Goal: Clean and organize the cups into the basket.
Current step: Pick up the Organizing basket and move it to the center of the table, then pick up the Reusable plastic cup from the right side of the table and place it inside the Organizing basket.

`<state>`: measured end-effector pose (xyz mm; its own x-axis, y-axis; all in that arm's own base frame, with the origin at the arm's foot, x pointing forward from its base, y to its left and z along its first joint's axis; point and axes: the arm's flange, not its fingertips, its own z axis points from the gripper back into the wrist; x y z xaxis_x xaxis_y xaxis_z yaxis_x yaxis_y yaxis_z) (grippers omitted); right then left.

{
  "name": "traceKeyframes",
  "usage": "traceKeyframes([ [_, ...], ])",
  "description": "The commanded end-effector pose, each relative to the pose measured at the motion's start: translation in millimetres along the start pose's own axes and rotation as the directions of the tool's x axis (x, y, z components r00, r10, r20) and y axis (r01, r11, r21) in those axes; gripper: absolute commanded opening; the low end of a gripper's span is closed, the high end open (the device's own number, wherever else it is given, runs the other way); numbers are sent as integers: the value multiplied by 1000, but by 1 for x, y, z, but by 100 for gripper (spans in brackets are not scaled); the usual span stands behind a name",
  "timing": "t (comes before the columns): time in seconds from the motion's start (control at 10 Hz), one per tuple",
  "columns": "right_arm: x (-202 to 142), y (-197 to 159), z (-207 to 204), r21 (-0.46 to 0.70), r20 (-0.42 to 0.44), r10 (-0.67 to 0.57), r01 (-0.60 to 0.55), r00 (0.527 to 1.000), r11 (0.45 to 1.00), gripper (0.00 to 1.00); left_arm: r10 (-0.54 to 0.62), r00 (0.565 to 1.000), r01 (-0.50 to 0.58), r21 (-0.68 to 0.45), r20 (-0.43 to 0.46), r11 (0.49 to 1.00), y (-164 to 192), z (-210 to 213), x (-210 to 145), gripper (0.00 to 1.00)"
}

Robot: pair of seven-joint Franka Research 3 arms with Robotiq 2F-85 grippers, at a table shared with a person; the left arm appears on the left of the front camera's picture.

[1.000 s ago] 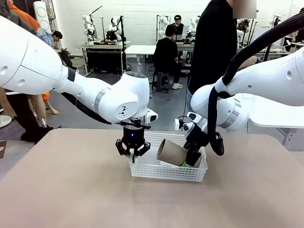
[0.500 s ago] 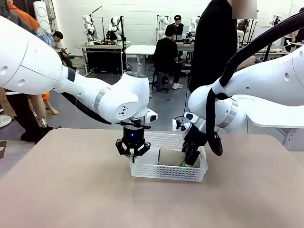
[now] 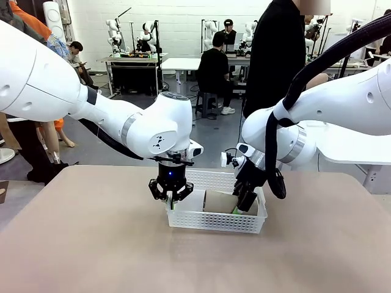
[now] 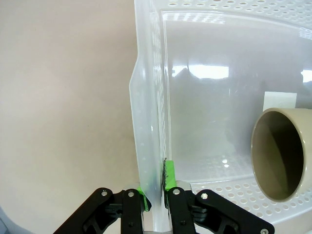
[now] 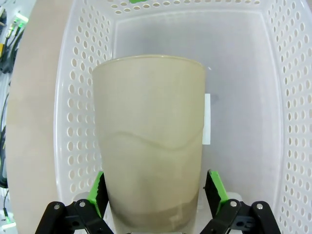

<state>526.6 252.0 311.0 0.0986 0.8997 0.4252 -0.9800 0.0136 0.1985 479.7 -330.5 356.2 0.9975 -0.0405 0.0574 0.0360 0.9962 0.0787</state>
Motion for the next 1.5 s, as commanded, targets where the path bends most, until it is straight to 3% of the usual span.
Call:
traceKeyframes([
  [0.0, 4, 7, 18, -14, -3, 20, -20, 1000, 1000, 100, -1, 1000, 1, 1, -1, 1000, 0, -1, 0, 0],
  [0.2, 5, 30, 80, -92, 10, 51, -50, 999, 994, 100, -1, 1000, 1, 1, -1, 1000, 0, -1, 0, 0],
  [0.4, -18, 47, 141, -91, 39, 63, -60, 997, 994, 100, -1, 1000, 1, 1, -1, 1000, 0, -1, 0, 0],
  [0.6, -79, 56, 203, -44, 207, 80, -72, 975, 996, 100, -1, 1000, 1, 1, -1, 1000, 0, -1, 0, 0],
  [0.8, -158, 47, 226, -30, 345, 76, -71, 935, 997, 100, -1, 1000, 1, 1, -1, 1000, 0, -1, 0, 0],
  [1.0, -231, 48, 242, -130, 466, 170, -123, 868, 984, 100, -1, 1000, 1, 1, -1, 1000, 0, -1, 0, 0],
  [1.2, -277, 54, 247, -281, 537, 221, -74, 814, 957, 100, -1, 1000, 1, 1, -1, 1000, 0, -1, 0, 0],
  [1.4, -314, 62, 248, -284, 628, 193, -9, 754, 959, 100, -1, 1000, 1, 1, -1, 1000, 0, -1, 0, 0],
])
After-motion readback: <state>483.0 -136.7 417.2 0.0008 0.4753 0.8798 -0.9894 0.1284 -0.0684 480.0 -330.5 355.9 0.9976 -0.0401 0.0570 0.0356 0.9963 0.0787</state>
